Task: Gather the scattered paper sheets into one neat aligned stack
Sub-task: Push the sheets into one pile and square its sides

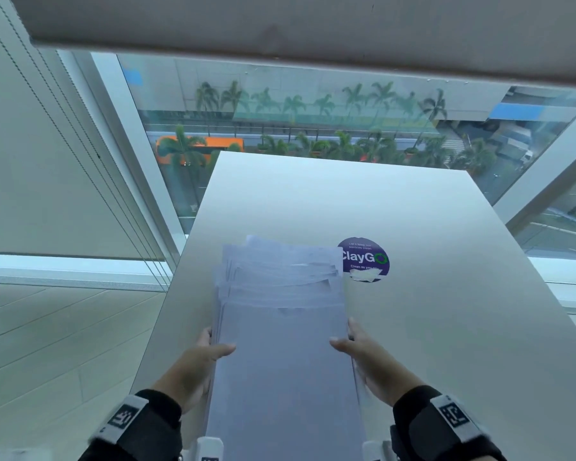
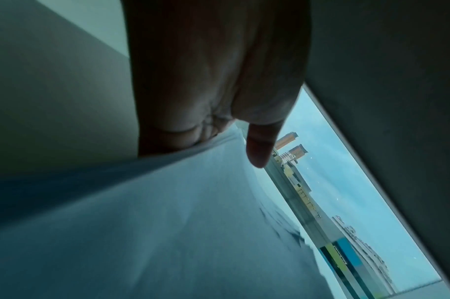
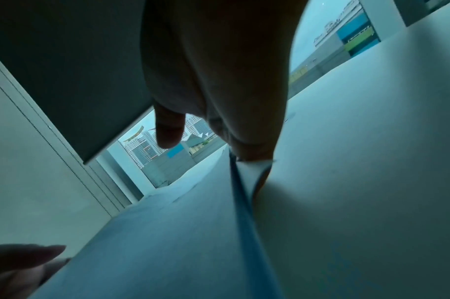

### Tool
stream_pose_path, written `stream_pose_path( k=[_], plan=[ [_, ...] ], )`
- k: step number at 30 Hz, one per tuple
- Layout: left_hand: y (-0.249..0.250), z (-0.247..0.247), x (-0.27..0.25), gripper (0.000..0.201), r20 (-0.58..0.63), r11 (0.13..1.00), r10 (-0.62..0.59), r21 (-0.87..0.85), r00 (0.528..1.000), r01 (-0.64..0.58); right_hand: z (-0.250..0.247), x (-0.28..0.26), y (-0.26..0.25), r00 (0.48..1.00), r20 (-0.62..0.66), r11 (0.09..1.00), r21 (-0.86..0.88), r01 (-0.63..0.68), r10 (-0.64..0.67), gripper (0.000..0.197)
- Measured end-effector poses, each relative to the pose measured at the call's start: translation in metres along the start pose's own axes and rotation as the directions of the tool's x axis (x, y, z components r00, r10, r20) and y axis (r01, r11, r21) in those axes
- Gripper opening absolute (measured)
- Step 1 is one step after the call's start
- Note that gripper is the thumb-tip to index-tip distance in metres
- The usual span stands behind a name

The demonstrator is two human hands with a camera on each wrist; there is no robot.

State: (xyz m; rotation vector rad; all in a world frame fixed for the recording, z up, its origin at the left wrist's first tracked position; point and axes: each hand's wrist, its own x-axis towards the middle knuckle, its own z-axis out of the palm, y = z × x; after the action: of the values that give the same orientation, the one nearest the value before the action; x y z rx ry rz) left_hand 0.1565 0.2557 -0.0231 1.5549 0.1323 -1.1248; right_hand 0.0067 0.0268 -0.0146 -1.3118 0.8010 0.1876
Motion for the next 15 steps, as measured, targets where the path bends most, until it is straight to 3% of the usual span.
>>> stream_pose_path(
  k=[2,4,6,8,10,13,15],
  plan=[
    [0.001,0.006,-0.007,0.070,0.011,1.000,-0.011,-0.003,1.000,0.011,0.001,-0.005,0.002,0.999,-0.004,0.999,0.027,0.033,-0.033,0.091],
    [0.003,0.010,-0.011,0.095,0.035,0.998,-0.002,0.071,0.999,0.000,0.000,-0.010,0.000,0.999,0.003,0.999,0.015,0.033,-0.033,0.098],
    [-0.003,0.007,-0.004,0.109,0.019,0.996,0.009,0.086,1.000,-0.011,-0.001,-0.013,0.000,0.999,-0.039,0.999,0.040,0.025,-0.024,0.088],
    [-0.007,0.007,-0.008,0.099,-0.025,0.998,0.020,0.064,0.999,-0.018,-0.001,-0.017,0.004,0.999,-0.049,1.000,-0.029,-0.010,0.008,0.085],
    [-0.010,0.011,-0.014,0.086,-0.072,0.997,0.002,0.081,0.997,0.004,0.002,-0.027,0.009,0.998,-0.011,0.992,-0.113,-0.061,0.060,0.097],
    [-0.024,0.010,-0.011,0.102,-0.080,0.985,-0.019,0.170,0.997,0.033,0.000,-0.032,0.019,0.991,0.029,0.973,-0.196,-0.122,0.130,0.108],
    [-0.034,0.003,0.005,0.090,-0.142,0.961,0.013,0.276,0.990,0.027,0.001,-0.030,0.022,0.992,-0.015,0.942,-0.311,-0.123,0.125,0.100]
  ],
)
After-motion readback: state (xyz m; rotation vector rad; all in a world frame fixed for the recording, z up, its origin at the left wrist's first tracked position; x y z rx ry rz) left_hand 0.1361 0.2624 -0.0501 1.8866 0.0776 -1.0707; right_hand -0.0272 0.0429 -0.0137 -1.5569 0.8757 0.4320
